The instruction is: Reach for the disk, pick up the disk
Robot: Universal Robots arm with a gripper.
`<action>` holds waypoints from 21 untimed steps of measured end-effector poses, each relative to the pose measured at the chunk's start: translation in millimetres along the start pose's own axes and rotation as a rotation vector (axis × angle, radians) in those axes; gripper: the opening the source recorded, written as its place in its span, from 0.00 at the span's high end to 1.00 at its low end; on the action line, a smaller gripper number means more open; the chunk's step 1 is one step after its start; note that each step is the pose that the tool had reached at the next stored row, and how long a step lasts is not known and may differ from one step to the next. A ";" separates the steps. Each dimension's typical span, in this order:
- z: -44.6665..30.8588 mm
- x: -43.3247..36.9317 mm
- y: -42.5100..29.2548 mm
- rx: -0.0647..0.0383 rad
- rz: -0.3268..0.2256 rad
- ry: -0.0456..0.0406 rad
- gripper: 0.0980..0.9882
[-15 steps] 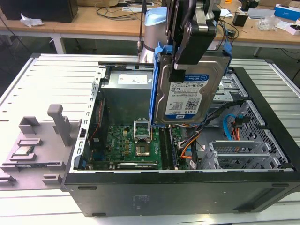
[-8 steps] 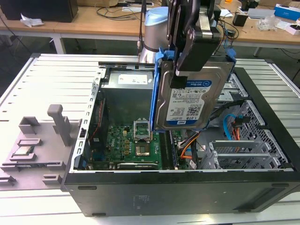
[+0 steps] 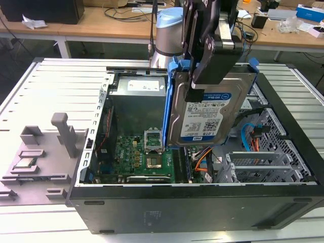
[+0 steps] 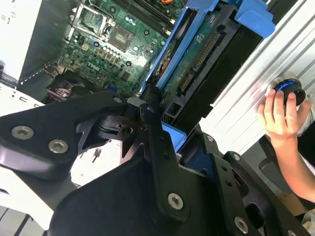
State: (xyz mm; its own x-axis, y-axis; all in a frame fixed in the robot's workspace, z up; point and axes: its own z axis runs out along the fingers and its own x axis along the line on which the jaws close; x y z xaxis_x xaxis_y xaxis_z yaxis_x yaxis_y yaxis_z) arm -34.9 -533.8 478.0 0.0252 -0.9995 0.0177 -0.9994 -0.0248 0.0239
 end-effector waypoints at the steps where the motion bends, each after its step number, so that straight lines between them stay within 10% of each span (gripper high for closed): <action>1: 0.0 1.3 0.0 0.000 0.000 0.0000 0.70; 8: 0.8 37.3 0.9 0.000 0.000 0.0000 0.70; 12: 0.8 39.8 0.6 0.000 0.000 -0.0036 0.70; 21: 0.0 40.8 -34.6 -0.002 0.000 -0.0040 0.70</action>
State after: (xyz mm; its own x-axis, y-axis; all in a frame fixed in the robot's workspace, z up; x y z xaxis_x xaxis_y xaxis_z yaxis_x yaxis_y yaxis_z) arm 0.7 -573.7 477.9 0.0252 -0.9996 0.0137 -0.9994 -0.0249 0.0258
